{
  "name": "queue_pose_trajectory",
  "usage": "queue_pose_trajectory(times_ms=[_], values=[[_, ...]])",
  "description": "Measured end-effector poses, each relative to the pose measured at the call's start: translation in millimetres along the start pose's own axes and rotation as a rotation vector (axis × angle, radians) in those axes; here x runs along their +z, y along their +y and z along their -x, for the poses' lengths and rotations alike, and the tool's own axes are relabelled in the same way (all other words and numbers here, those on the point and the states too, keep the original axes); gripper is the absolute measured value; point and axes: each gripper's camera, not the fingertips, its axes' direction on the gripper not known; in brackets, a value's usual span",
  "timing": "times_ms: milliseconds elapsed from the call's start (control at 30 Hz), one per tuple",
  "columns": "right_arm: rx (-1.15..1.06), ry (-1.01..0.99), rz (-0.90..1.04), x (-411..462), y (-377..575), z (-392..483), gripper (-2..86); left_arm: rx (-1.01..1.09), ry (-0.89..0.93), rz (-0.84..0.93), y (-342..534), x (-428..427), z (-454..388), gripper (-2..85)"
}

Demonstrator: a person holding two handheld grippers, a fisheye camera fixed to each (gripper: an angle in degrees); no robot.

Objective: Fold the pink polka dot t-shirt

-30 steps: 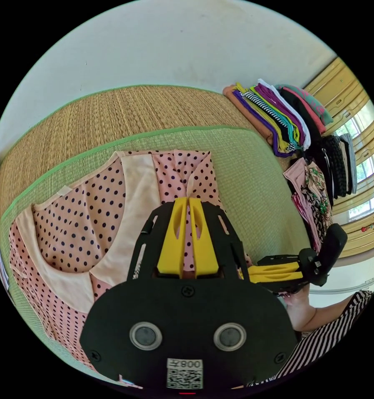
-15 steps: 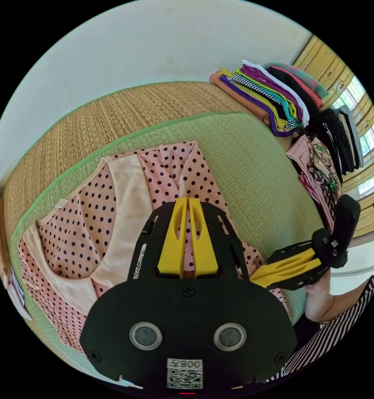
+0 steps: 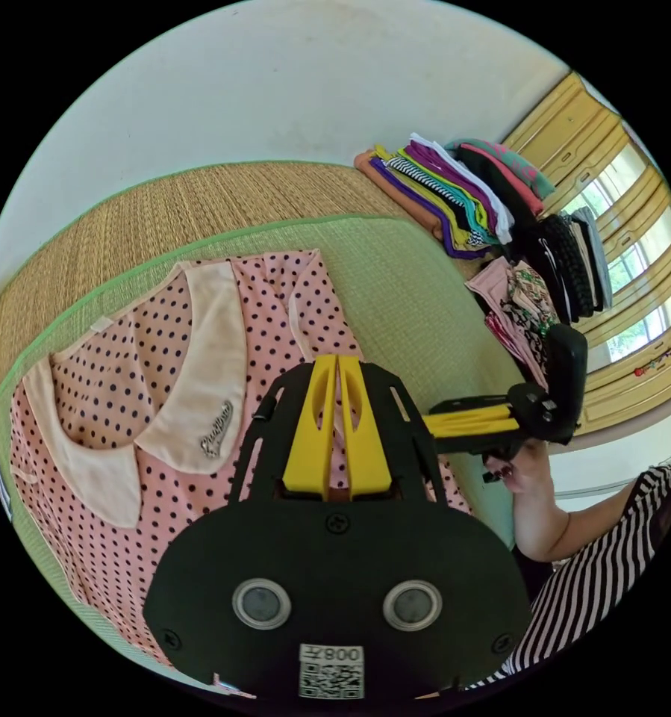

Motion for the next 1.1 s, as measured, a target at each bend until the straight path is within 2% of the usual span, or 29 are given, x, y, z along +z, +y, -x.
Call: queue_pose_trajectory(times_ms=[200,333,500,633,767,867,1100], values=[[0.044,0.0,-0.017,-0.5,-10.0,-20.8,0.1,0.029,0.067,0.111,34.0,-17.8,-34.2,0.2],[0.047,0.014,-0.046,-5.1,-16.5,-27.7,0.1,0.019,0.109,0.084,35.1,-42.1,-50.8,0.2],[0.021,-0.007,-0.129,-13.8,-26.0,-31.7,0.1,0.049,0.071,0.087,34.9,-82.1,-75.3,0.2],[0.031,-0.002,-0.047,6.7,-37.0,-45.5,0.1,0.037,0.074,0.084,36.1,-115.9,-85.2,0.2],[0.059,-0.063,-0.042,15.1,-43.8,-68.5,0.1,0.03,0.06,0.04,42.9,-168.4,-99.4,0.2],[0.067,-0.082,-0.053,17.9,-47.5,-80.3,0.1,0.029,0.061,0.082,46.7,-193.7,-105.8,0.3],[0.146,-0.23,-0.13,21.1,-48.4,-129.6,0.1,-0.09,0.131,-0.072,82.1,-322.4,-101.3,0.4]])
